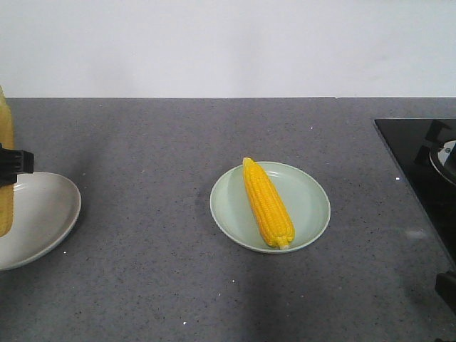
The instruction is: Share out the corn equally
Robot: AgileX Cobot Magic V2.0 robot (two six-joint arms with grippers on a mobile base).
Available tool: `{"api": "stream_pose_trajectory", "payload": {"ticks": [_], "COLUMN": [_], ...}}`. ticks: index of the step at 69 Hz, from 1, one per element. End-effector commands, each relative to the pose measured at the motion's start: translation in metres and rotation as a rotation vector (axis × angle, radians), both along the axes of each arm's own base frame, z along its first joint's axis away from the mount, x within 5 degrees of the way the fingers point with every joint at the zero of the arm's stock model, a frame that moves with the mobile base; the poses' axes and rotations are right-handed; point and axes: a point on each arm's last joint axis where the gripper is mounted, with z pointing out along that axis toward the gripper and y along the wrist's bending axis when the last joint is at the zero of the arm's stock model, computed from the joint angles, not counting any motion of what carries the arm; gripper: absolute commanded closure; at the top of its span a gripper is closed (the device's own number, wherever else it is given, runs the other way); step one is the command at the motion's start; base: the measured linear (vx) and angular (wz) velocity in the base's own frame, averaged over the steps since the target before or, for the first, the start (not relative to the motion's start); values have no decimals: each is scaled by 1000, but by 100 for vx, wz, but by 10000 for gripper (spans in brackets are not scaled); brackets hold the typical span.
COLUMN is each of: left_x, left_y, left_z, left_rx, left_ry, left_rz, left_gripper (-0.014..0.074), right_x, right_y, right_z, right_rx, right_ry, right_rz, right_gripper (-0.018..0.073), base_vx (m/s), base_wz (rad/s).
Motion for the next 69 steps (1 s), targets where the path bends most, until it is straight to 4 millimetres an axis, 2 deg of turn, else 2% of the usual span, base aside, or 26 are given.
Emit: {"api": "stream_pose_trajectory", "payload": {"ticks": [1,53,69], "left_x": [-1,2,0], "left_y": [1,0,9], "left_z": [15,18,16], "left_rx": [-16,-21,97], "left_ry": [-92,-131,-95], "left_rz": [0,-10,4], "left_gripper": [463,463,463], "right_x": [4,4,4], "right_y": [1,1,1], "right_z": [15,15,14], "right_rx": [3,4,1], "right_ry": [-104,-102,-95], "right_rz": [9,9,8], "right_gripper": [568,568,568], "base_vx": [0,0,0], "base_wz": [0,0,0]}}
